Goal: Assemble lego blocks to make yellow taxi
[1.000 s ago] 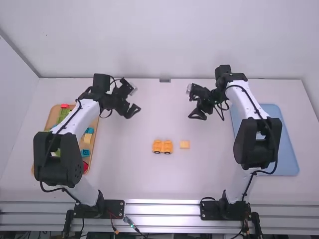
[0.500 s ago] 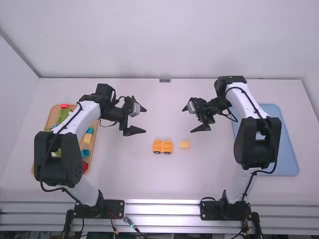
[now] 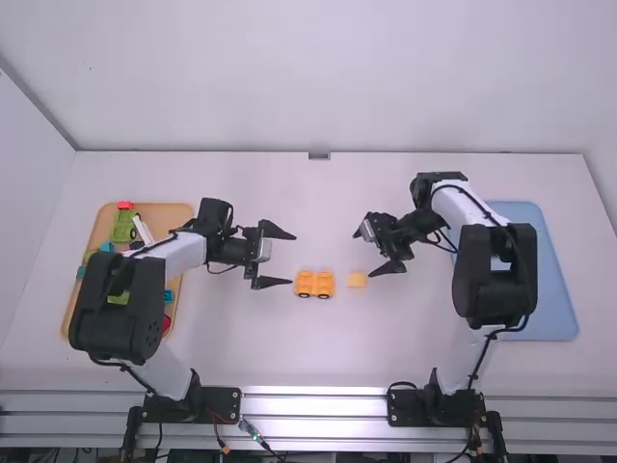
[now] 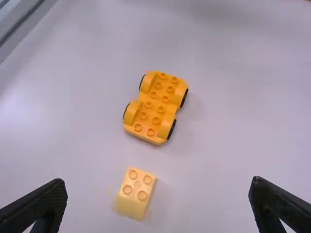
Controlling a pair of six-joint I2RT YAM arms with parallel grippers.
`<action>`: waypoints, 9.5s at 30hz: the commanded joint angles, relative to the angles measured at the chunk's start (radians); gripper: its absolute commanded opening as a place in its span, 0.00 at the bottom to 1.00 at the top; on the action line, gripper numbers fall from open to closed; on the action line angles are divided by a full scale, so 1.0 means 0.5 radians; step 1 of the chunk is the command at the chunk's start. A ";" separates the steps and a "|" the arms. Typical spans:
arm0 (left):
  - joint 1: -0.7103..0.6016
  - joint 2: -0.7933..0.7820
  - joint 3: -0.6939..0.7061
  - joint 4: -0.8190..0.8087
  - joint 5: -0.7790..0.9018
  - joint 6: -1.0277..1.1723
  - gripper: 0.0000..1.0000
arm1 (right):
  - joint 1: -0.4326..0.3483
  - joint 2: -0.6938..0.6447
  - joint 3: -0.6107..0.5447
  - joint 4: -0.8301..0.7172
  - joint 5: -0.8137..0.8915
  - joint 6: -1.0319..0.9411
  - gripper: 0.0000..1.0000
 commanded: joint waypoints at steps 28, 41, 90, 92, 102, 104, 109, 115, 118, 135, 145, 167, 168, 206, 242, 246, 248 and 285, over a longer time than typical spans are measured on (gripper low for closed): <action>-0.109 0.169 -0.259 0.762 -0.199 -0.671 0.99 | -0.044 -0.053 -1.198 2.104 -0.243 1.386 0.99; -0.109 0.269 -0.259 0.945 -0.139 -0.803 0.99 | -0.044 -0.052 -1.337 2.306 -0.240 1.390 0.79; -0.414 0.755 -0.160 1.186 -0.516 -0.758 0.64 | 0.411 -0.332 -1.167 1.961 -0.227 1.438 0.11; -0.409 0.755 -0.153 1.176 -0.516 -0.758 0.60 | 0.437 -0.332 -1.167 1.976 -0.211 1.453 0.11; -0.401 0.755 -0.154 1.192 -0.512 -0.759 0.59 | 0.533 -0.332 -1.169 2.119 0.017 1.749 0.11; -0.401 0.755 -0.154 1.240 -0.517 -0.841 0.59 | 0.533 -0.332 -1.170 2.125 0.037 1.752 0.10; -0.401 0.755 -0.154 1.321 -0.511 -0.916 0.59 | 0.533 -0.332 -1.170 2.133 0.027 1.752 0.10; -0.410 0.756 -0.158 1.286 -0.511 -0.915 0.59 | 0.533 -0.316 -1.170 2.186 0.027 1.761 0.10; -0.413 0.755 -0.158 1.266 -0.511 -0.915 0.59 | 0.533 -0.288 -1.170 2.204 0.027 1.759 0.10; -0.405 0.755 -0.153 1.289 -0.513 -0.915 0.61 | 0.533 -0.208 -1.170 2.242 -0.033 1.758 0.11; -0.406 0.755 -0.156 1.288 -0.511 -0.916 0.61 | 0.502 -0.208 -1.170 2.329 -0.027 1.881 0.11; -0.414 0.755 -0.156 1.289 -0.510 -0.916 0.61 | 0.523 -0.208 -1.170 2.290 0.072 1.878 0.14; -0.404 0.756 -0.156 1.289 -0.510 -0.916 0.61 | 0.526 -0.208 -1.170 2.289 0.072 1.878 0.15; -0.404 0.755 -0.158 1.282 -0.510 -0.916 0.61 | 0.447 -0.209 -1.123 2.335 -0.387 1.846 0.40; -0.401 0.755 -0.156 1.291 -0.511 -0.960 0.60 | 0.732 -0.208 -1.126 2.035 0.677 1.914 0.00; -0.401 0.755 -0.156 1.290 -0.511 -0.960 0.60 | 0.723 -0.217 -1.125 2.160 0.567 1.915 0.00; -0.401 0.755 -0.156 1.290 -0.510 -0.960 0.61 | 0.681 -0.280 -1.129 2.251 0.262 1.914 0.00; 0.153 -0.414 -0.080 -0.195 -1.186 -1.189 0.99 | 0.178 -0.449 -1.128 2.502 -0.543 2.131 0.99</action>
